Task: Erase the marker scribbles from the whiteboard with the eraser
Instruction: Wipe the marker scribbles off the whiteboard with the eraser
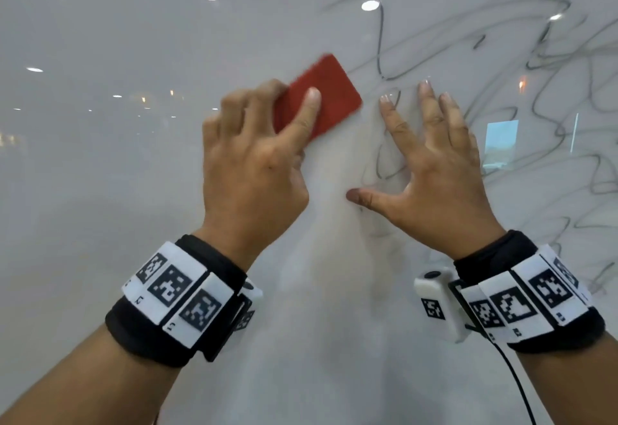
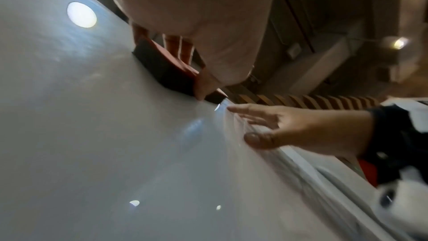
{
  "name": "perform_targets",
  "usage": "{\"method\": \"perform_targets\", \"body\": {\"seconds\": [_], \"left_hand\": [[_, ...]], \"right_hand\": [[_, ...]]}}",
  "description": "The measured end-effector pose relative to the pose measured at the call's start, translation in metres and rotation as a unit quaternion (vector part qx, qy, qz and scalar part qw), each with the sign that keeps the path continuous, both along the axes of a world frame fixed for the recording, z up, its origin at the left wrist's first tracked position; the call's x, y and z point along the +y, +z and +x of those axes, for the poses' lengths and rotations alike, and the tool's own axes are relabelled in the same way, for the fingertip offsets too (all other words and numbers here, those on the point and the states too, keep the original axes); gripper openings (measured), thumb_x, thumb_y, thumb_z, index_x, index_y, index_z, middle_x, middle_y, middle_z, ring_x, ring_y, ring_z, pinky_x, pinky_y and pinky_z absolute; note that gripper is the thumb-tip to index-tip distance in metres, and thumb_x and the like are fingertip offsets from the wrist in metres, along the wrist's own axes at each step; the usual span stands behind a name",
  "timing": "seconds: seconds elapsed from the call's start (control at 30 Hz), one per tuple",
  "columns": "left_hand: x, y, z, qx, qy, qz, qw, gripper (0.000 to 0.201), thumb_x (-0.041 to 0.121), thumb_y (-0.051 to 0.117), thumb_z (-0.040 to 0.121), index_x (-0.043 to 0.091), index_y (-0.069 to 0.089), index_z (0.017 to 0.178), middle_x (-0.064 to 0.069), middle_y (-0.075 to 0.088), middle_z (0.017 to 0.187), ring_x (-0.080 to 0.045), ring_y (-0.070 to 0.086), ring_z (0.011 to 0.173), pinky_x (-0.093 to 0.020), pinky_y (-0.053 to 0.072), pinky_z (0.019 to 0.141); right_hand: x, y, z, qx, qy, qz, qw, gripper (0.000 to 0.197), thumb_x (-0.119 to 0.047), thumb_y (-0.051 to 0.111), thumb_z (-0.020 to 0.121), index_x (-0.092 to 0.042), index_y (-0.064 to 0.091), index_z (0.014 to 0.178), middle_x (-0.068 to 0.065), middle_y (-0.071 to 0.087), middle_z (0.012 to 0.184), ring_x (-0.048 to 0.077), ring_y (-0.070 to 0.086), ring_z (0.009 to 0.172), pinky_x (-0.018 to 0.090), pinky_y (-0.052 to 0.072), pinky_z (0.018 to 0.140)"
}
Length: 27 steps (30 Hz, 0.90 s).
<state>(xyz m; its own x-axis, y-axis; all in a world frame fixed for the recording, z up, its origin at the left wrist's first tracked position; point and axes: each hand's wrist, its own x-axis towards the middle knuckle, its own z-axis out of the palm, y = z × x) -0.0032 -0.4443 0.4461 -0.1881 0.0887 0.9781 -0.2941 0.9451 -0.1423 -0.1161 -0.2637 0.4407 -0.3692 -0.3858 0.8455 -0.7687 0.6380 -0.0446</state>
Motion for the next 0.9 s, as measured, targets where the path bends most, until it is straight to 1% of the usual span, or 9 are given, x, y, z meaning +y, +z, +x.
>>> {"method": "perform_targets", "body": {"seconds": [0.1,0.2,0.27,0.37,0.43,0.6,0.73,0.8,0.9], "left_hand": [[-0.004,-0.001,0.000,-0.022,0.008,-0.070,0.997,0.063,0.015,0.066,0.079,0.025,0.056,0.140,-0.007,0.053,0.135,-0.032,0.041,0.118,-0.045,0.034,0.088],[-0.001,0.009,-0.001,0.044,0.003,0.038,0.998,0.066,0.016,0.066,0.078,0.025,0.053,0.142,-0.010,0.052,0.133,-0.029,0.035,0.118,-0.047,0.037,0.088],[0.005,0.010,-0.005,0.054,-0.002,0.056,0.997,0.066,0.016,0.066,0.078,0.024,0.052,0.143,-0.011,0.051,0.133,-0.030,0.034,0.118,-0.048,0.038,0.088],[0.009,-0.005,-0.010,-0.015,-0.006,-0.062,0.998,0.063,0.017,0.067,0.078,0.022,0.056,0.140,-0.010,0.053,0.133,-0.033,0.042,0.118,-0.045,0.036,0.088],[0.006,-0.004,-0.006,-0.033,0.000,-0.097,0.995,0.063,0.017,0.067,0.078,0.023,0.056,0.140,-0.009,0.054,0.133,-0.034,0.043,0.117,-0.044,0.035,0.087],[-0.002,0.029,-0.005,0.065,-0.003,0.073,0.995,0.064,0.022,0.062,0.080,0.025,0.050,0.143,-0.011,0.050,0.133,-0.030,0.034,0.117,-0.047,0.038,0.088],[0.001,0.019,-0.011,-0.009,-0.012,-0.077,0.997,0.059,0.020,0.063,0.082,0.023,0.055,0.140,-0.010,0.053,0.132,-0.033,0.039,0.116,-0.044,0.035,0.086],[-0.002,0.022,-0.009,-0.021,-0.002,-0.104,0.994,0.059,0.021,0.064,0.083,0.023,0.055,0.141,-0.010,0.053,0.132,-0.032,0.038,0.116,-0.043,0.034,0.086],[-0.006,0.044,-0.008,0.041,0.010,0.019,0.999,0.063,0.023,0.063,0.083,0.023,0.049,0.144,-0.012,0.050,0.133,-0.032,0.034,0.119,-0.047,0.037,0.089]], "right_hand": [[0.000,0.000,0.000,-0.003,-0.003,0.000,1.000,0.109,-0.080,0.057,0.069,-0.043,0.005,0.157,0.003,-0.008,0.167,0.026,-0.008,0.153,0.051,0.006,0.121],[0.000,-0.001,0.001,-0.003,-0.004,0.003,1.000,0.108,-0.082,0.055,0.069,-0.044,0.004,0.157,0.001,-0.009,0.167,0.024,-0.010,0.153,0.046,0.001,0.119],[0.000,-0.001,0.000,-0.002,-0.003,0.003,1.000,0.108,-0.082,0.055,0.069,-0.045,0.003,0.156,0.000,-0.010,0.167,0.023,-0.010,0.153,0.045,-0.001,0.118],[0.000,-0.003,-0.001,0.004,0.002,-0.001,1.000,0.108,-0.082,0.054,0.069,-0.045,0.002,0.156,0.001,-0.009,0.167,0.023,-0.010,0.153,0.045,0.001,0.119],[0.000,-0.004,-0.002,0.007,0.004,-0.006,1.000,0.107,-0.082,0.053,0.069,-0.045,0.003,0.156,0.001,-0.007,0.167,0.023,-0.008,0.154,0.046,0.002,0.119],[-0.001,-0.004,-0.003,0.008,-0.001,-0.005,1.000,0.106,-0.084,0.051,0.069,-0.043,0.007,0.157,0.001,-0.006,0.167,0.023,-0.008,0.153,0.043,0.000,0.118],[-0.001,-0.005,-0.003,0.008,0.000,-0.007,1.000,0.106,-0.084,0.050,0.069,-0.042,0.009,0.157,0.001,-0.006,0.167,0.023,-0.008,0.153,0.043,-0.001,0.119],[-0.002,-0.005,-0.004,0.010,0.000,-0.008,1.000,0.107,-0.084,0.050,0.069,-0.041,0.009,0.157,0.002,-0.005,0.167,0.023,-0.007,0.154,0.044,-0.001,0.119],[-0.002,-0.005,-0.005,0.011,0.002,-0.009,1.000,0.107,-0.084,0.050,0.069,-0.043,0.007,0.157,0.001,-0.005,0.168,0.023,-0.007,0.153,0.044,0.000,0.120]]}}
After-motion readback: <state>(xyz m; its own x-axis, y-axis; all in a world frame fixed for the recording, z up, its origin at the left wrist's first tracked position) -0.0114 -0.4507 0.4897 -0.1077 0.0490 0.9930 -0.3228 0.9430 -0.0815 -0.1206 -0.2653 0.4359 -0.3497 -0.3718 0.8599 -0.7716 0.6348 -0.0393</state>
